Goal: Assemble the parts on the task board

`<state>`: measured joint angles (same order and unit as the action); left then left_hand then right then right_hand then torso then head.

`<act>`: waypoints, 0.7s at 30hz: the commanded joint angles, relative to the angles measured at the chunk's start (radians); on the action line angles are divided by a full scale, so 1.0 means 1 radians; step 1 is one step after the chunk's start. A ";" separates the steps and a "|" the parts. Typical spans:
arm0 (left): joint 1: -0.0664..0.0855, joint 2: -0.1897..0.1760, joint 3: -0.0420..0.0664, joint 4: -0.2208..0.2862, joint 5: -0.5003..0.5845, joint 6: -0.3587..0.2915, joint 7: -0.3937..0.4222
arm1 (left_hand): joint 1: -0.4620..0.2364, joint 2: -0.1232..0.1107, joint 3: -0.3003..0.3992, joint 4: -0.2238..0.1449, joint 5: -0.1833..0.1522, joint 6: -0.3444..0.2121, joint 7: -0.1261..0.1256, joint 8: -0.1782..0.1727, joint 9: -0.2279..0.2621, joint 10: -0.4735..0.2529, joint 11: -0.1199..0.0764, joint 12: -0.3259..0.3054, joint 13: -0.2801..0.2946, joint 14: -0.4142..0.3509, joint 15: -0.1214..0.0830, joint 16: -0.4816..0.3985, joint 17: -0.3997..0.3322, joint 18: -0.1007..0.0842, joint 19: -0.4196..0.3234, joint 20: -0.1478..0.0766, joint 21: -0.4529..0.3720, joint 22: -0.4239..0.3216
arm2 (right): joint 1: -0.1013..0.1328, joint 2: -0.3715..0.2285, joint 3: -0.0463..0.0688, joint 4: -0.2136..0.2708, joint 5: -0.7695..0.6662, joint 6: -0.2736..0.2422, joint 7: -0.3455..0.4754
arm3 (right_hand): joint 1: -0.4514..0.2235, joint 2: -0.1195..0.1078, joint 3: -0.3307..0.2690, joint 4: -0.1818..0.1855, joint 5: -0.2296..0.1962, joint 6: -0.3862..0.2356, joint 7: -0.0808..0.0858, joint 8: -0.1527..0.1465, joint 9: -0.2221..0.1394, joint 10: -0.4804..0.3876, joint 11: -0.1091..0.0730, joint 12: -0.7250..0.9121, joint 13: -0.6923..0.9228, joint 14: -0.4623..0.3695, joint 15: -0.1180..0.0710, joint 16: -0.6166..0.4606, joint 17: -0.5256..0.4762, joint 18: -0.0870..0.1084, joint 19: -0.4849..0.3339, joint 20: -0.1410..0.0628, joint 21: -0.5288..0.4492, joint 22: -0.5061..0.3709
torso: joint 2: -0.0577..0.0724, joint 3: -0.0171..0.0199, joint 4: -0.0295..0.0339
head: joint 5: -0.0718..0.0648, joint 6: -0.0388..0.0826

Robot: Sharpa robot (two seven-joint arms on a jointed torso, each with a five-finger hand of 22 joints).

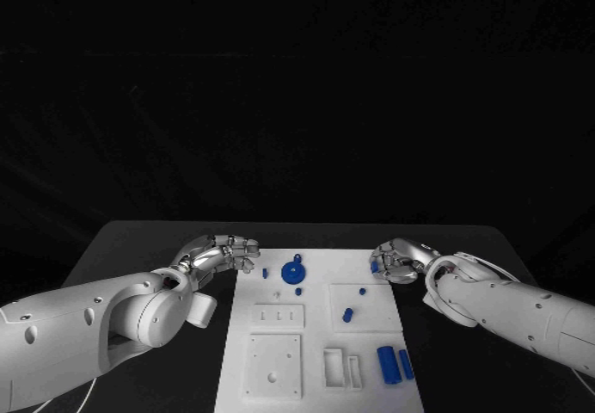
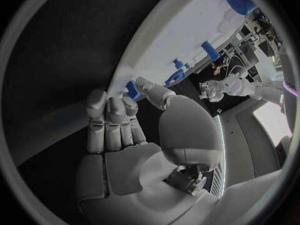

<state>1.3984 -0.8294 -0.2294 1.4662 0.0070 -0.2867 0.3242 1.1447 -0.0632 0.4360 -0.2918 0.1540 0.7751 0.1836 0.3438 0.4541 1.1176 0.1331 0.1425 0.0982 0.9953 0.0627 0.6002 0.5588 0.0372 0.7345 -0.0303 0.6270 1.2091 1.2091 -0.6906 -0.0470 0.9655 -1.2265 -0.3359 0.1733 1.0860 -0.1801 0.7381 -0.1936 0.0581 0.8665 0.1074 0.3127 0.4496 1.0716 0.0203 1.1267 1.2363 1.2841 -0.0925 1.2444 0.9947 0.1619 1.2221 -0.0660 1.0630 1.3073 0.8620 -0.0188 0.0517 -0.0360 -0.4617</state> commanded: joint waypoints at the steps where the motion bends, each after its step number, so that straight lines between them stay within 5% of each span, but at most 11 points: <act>1: 0.001 0.001 0.001 0.002 -0.004 0.015 0.008 | 0.003 -0.007 0.006 0.002 -0.005 0.004 0.001 -0.007 0.001 0.003 0.004 -0.005 -0.001 -0.006 0.001 0.007 -0.001 0.017 0.000 -0.005 0.005 -0.001 | -0.001 0.002 0.000 0.001 -0.005 0.000 0.007 | -0.001 0.013 0.008 -0.001 -0.006 0.094 0.013 0.009 0.002 -0.002 -0.012 0.005 -0.002 -0.002 -0.008 0.003 0.002 0.100 0.000 -0.009 0.007 0.020 | 0.000 0.0000 0.0002 | 0.000 0.000; 21: 0.001 0.000 0.000 0.002 -0.007 0.016 0.007 | 0.004 -0.007 0.006 0.002 -0.005 0.005 0.001 -0.007 0.002 0.004 0.004 -0.005 -0.001 -0.006 0.001 0.007 -0.001 0.017 0.000 -0.005 0.005 -0.002 | -0.001 0.003 0.000 0.012 -0.032 -0.054 -0.015 | -0.008 0.048 0.028 -0.011 -0.009 0.160 -0.017 0.053 0.037 0.032 -0.041 0.025 0.006 0.004 -0.035 0.003 0.012 0.100 0.005 -0.016 0.017 0.018 | 0.000 0.0002 0.0002 | 0.000 -0.003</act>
<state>1.3984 -0.8301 -0.2295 1.4662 0.0055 -0.2861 0.3239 1.1447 -0.0632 0.4360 -0.2918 0.1540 0.7752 0.1835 0.3438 0.4549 1.1176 0.1331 0.1425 0.0982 0.9953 0.0627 0.6002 0.5589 0.0365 0.7345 -0.0303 0.6270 1.2086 1.2089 -0.6880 -0.0469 0.9736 -1.2408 -0.3654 0.1650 1.0772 -0.1408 0.7648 -0.2029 0.0502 0.9894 0.0702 0.3486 0.4580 1.0975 -0.0180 1.1460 1.2410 1.2879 -0.1180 1.2449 1.0063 0.1774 1.2255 -0.0772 1.0747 1.3080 0.8620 -0.0186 0.0517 -0.0373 -0.4644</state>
